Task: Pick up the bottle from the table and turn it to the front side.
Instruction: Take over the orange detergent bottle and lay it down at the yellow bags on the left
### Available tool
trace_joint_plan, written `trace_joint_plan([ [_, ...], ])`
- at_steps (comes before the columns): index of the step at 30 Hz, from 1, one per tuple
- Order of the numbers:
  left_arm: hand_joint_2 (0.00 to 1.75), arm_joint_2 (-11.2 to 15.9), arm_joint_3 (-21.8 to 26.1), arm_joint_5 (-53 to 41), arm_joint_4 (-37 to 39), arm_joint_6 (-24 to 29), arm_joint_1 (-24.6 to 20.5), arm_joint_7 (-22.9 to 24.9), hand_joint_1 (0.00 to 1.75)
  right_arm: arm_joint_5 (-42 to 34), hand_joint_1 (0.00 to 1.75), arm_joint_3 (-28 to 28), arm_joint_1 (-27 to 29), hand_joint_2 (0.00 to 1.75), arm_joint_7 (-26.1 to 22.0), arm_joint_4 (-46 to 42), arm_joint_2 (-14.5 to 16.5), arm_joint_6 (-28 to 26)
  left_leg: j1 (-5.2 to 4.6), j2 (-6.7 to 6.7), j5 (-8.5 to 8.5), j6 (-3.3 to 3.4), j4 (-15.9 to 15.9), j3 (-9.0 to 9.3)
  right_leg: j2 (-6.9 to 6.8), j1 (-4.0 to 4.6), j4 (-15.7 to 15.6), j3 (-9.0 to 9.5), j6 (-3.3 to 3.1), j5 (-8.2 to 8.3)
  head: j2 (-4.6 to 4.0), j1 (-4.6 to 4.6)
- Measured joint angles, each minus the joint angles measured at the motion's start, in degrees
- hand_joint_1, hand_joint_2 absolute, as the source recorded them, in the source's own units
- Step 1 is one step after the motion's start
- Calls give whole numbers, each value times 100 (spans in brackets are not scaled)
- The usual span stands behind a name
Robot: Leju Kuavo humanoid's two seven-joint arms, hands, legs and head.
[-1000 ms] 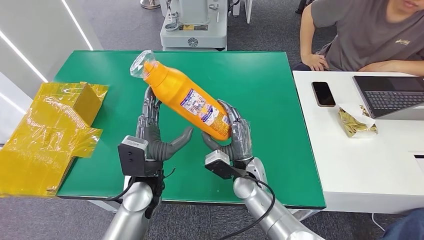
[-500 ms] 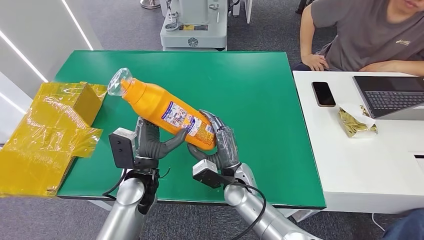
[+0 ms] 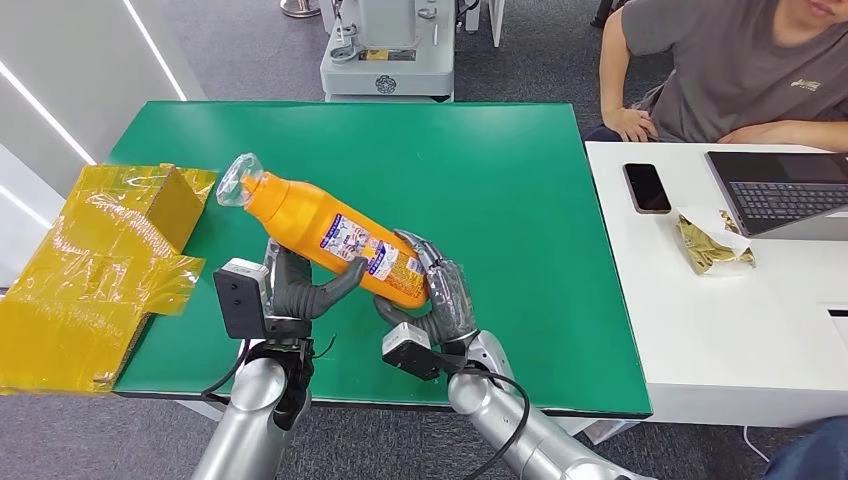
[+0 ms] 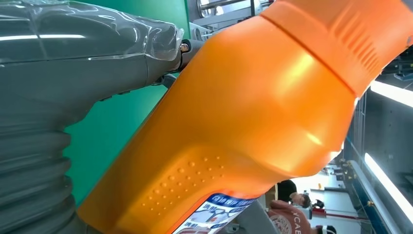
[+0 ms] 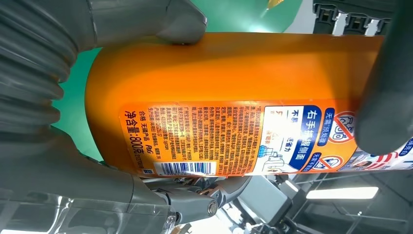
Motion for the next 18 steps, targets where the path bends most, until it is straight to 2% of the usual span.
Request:
trace_joint_plan([
  [1,175,-1,1,3,8,1,2,0,175,-10,175,4,-3,175,0,22,1,-3,0,0,0,0,0,0,0,0,0,0,0,0,0,0],
  [17,175,20,2,387,68,-328,2,-49,175,-190,175,28,12,175,-54,153,-22,2,0,3,0,0,1,2,4,0,0,-3,0,0,0,1],
  [18,175,24,2,388,69,-328,2,-49,175,-209,170,28,19,175,-55,153,-26,-12,0,4,0,0,1,2,4,0,0,-3,0,0,0,0],
])
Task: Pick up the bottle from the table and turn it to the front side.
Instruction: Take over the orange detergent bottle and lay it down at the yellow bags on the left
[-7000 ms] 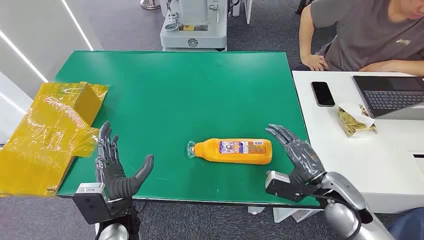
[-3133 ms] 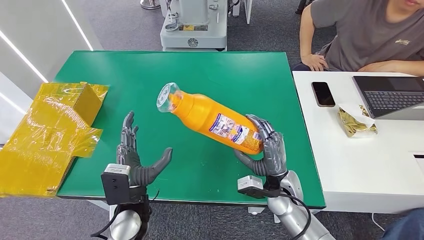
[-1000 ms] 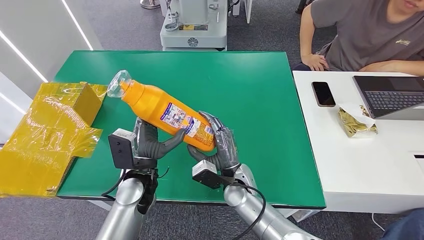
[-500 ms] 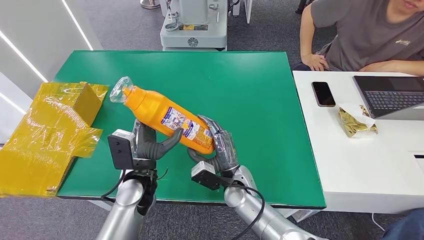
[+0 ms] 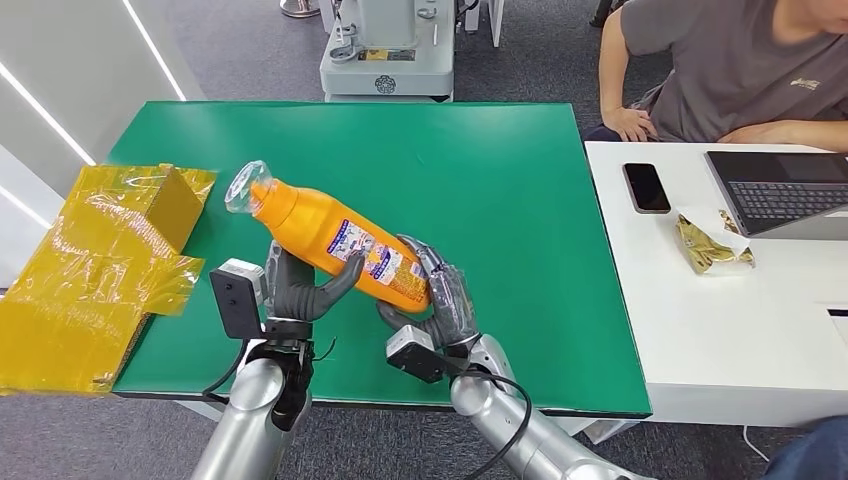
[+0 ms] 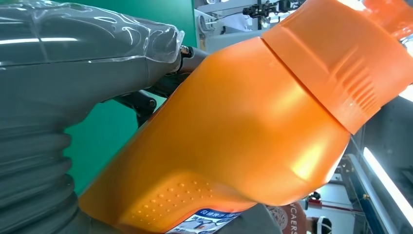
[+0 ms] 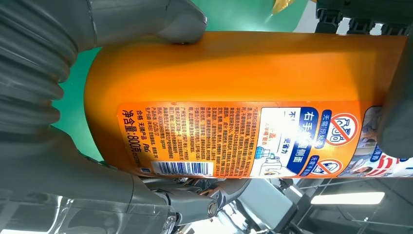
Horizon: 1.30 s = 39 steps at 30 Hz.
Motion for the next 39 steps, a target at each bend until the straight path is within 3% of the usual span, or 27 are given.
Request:
trace_joint_plan([
  [4,175,3,1,-2,2,29,1,11,175,-21,2,0,33,175,-1,-33,-16,-90,0,0,0,0,0,0,0,0,0,0,0,0,0,-1],
  [16,175,23,2,-30,2,280,-17,79,175,56,0,-297,516,175,5,-907,-151,-284,0,0,0,0,0,-1,-1,0,0,0,0,0,0,0],
  [28,175,145,180,-479,0,545,-97,132,175,323,0,-577,1483,175,10,-3325,-345,-304,0,0,-1,0,-2,-2,-1,0,0,0,0,-1,0,0],
  [32,175,286,273,-988,31,678,-294,241,175,282,0,-631,1677,175,5,-3663,-360,-303,0,2,0,-1,-3,0,0,0,0,1,-1,0,0,0],
  [39,175,783,342,-2838,234,1735,-650,521,175,84,0,-605,1903,175,4,-3846,-394,-302,3,1,3,-5,-3,0,0,2,3,0,-3,1,0,1],
])
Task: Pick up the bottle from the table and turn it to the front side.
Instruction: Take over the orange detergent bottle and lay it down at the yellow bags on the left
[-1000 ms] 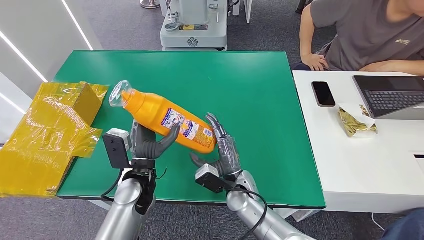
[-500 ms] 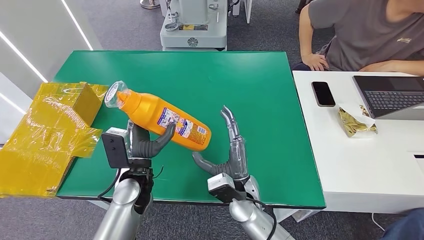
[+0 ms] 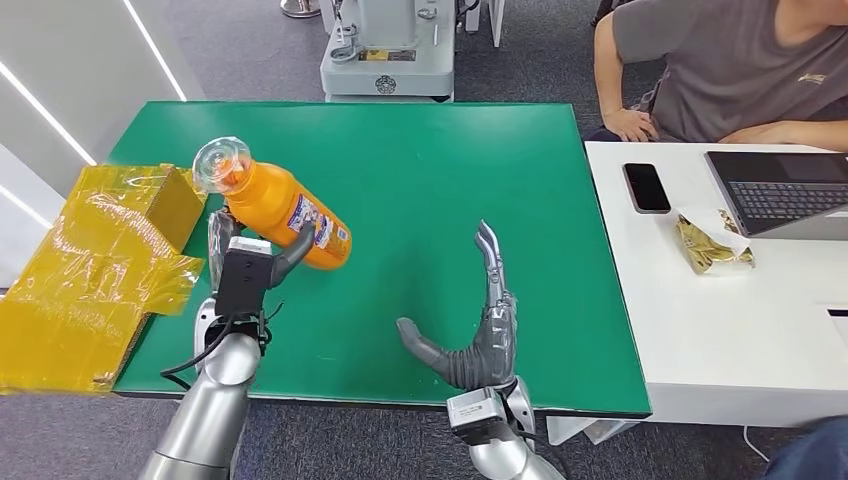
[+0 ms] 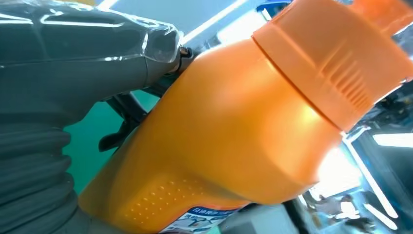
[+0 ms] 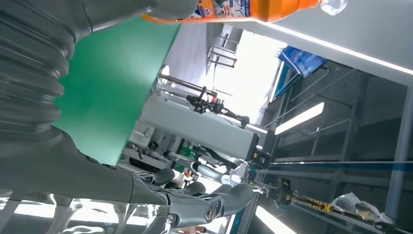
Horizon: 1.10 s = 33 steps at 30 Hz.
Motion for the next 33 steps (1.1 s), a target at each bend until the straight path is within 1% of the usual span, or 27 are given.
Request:
trace_joint_plan([
  [3,175,390,0,-984,282,419,-346,253,175,-140,0,46,2,175,-1,-25,-27,0,1,3,3,-5,-1,2,3,1,1,-1,-1,1,0,-1],
  [6,175,756,-1,-1619,597,641,-659,435,175,-201,0,79,1,175,-1,-39,-53,0,2,2,5,-8,-1,2,4,2,2,-1,-1,1,0,-1],
  [10,175,1189,-57,-2703,1118,825,-1113,687,175,-208,0,88,8,175,-1,-54,-63,2,3,4,7,-11,-1,2,6,5,3,-2,-3,2,0,0],
  [14,175,1513,-164,-3154,1615,868,-1549,779,175,-213,0,87,28,175,-1,-64,-63,2,2,5,7,-11,-1,2,8,4,3,-2,-3,2,0,1],
  [17,175,1695,-378,-3910,1908,1013,-1777,1139,175,-222,0,87,37,175,-1,-93,-63,2,2,3,7,-11,0,1,6,4,3,-2,-3,2,0,1],
  [21,175,1910,-844,-5172,2440,1162,-2167,1543,175,-196,0,85,106,175,-1,-169,-63,1,2,4,7,-11,-1,1,7,4,3,-3,-3,2,0,1],
  [24,175,2028,-1186,-5876,2829,1249,-2477,1912,175,-169,0,85,220,175,-1,-244,-63,1,2,5,7,-11,-1,1,7,4,3,-3,-3,2,0,2],
  [27,175,2107,-1429,-6069,3115,1274,-2656,2124,175,-125,0,84,331,175,-1,-315,-63,1,3,6,7,-11,-1,2,8,4,4,-3,-3,2,0,0],
  [33,175,2135,-1789,-6086,3638,1030,-2765,2227,175,-110,0,82,540,175,-1,-422,-66,1,3,6,7,-11,-2,1,8,4,4,-4,-4,2,0,1],
])
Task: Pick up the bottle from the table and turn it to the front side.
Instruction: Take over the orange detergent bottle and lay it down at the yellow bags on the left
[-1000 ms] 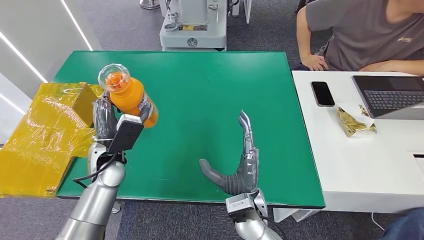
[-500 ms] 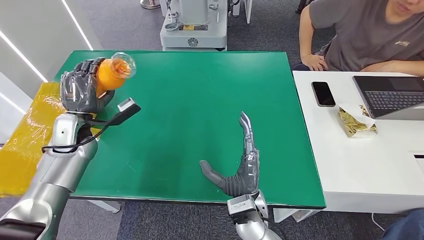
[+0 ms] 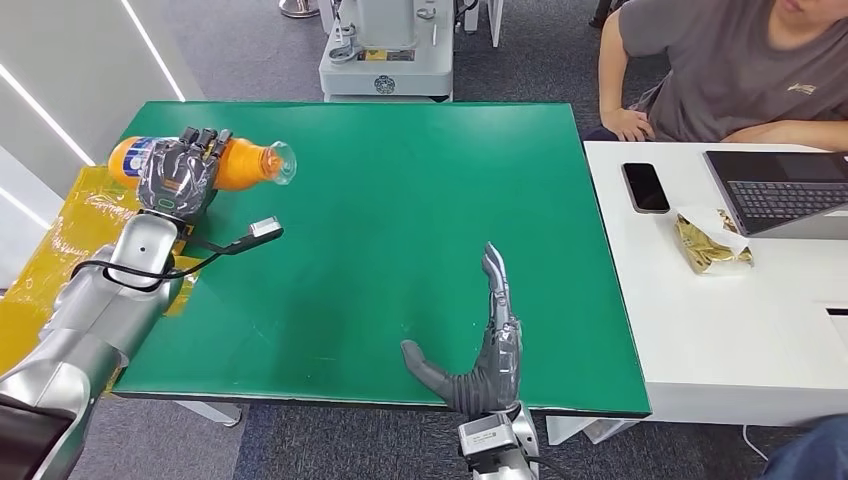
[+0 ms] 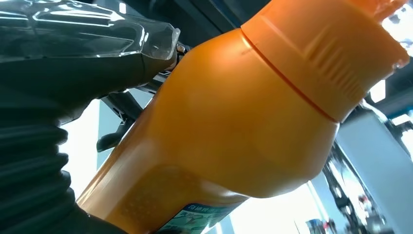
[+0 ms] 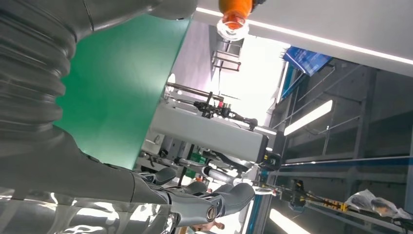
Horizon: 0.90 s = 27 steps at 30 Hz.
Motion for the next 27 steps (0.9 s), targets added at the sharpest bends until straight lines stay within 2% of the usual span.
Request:
trace_joint_plan([
  [7,175,35,-251,-1,418,-178,85,355,175,54,0,2,207,175,139,-80,-40,2,0,1,0,0,0,-2,1,0,0,1,0,0,0,1],
  [15,175,337,-343,-1,666,-189,427,775,175,106,0,15,295,175,264,-120,-107,24,2,2,-2,-3,-2,-2,5,1,0,-2,-2,-2,0,0],
  [20,175,473,-383,-1,791,-384,556,805,175,103,0,41,357,175,288,-130,-154,24,2,1,-2,-3,-2,-2,4,1,0,-2,-3,-2,0,0],
  [27,175,521,-417,-1,911,-484,643,728,175,106,0,57,433,175,301,-192,-196,13,0,1,-2,-2,-1,-3,3,0,-1,-2,-2,-2,0,0],
])
